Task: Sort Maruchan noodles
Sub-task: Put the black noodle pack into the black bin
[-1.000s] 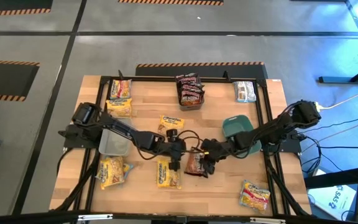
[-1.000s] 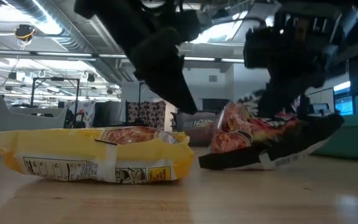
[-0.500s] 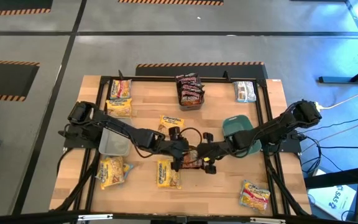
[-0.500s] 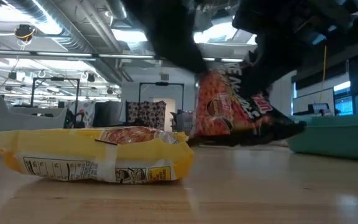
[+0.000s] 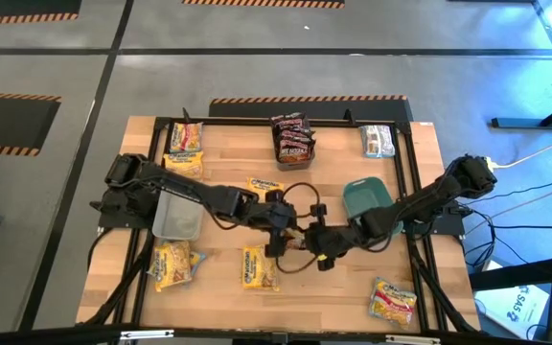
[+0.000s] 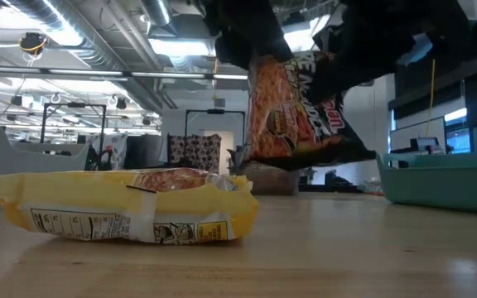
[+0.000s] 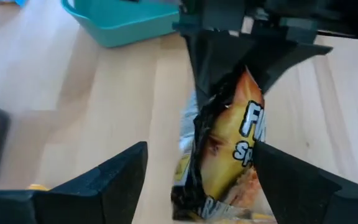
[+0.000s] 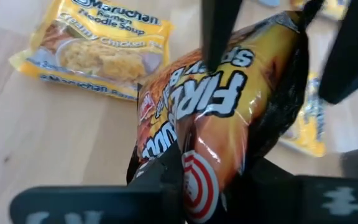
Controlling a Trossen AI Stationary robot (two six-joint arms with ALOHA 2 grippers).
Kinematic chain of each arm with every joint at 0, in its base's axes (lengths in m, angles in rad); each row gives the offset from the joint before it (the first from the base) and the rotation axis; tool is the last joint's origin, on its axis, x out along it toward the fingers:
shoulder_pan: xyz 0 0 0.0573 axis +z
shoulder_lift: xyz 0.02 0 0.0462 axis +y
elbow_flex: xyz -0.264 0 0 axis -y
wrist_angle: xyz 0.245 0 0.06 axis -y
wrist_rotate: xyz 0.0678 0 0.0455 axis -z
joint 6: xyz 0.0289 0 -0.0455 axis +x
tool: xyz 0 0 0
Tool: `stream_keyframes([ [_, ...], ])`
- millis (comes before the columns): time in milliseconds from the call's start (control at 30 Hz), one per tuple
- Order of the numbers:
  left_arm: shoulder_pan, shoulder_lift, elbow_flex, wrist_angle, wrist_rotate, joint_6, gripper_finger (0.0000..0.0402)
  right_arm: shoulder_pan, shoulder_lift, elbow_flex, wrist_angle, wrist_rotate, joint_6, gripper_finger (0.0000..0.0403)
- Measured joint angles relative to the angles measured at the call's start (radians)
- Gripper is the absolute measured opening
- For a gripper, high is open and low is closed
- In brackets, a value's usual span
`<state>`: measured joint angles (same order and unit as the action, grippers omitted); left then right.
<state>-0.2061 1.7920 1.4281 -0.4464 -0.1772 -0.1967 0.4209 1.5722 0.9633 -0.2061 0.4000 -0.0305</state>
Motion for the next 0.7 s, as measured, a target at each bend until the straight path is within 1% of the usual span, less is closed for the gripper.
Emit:
stream_keyframes([
  [67, 0.009, 0.000, 0.000, -0.001, 0.052, -0.003, 0.0285, 0.007, 0.000, 0.017, -0.009, 0.033, -0.025, 0.0059],
  [233, 0.015, 0.000, 0.000, -0.008, 0.165, -0.011, 0.0284, 0.005, 0.000, 0.059, -0.032, 0.052, -0.071, 0.0059],
  [367, 0.016, 0.000, 0.000, -0.015, 0.178, -0.019, 0.0276, 0.005, 0.000, 0.096, -0.050, 0.068, -0.081, 0.0059],
  [500, 0.015, 0.000, 0.000, -0.016, 0.178, -0.022, 0.0238, 0.004, 0.000, 0.108, -0.044, 0.035, -0.078, 0.0060],
  [633, 0.015, 0.000, 0.000, -0.023, 0.180, -0.023, 0.0188, 0.004, 0.000, 0.108, -0.044, 0.033, -0.029, 0.0062],
  [700, 0.015, 0.000, 0.000, -0.025, 0.178, -0.023, 0.0170, 0.002, 0.000, 0.108, -0.049, 0.044, -0.023, 0.0067],
])
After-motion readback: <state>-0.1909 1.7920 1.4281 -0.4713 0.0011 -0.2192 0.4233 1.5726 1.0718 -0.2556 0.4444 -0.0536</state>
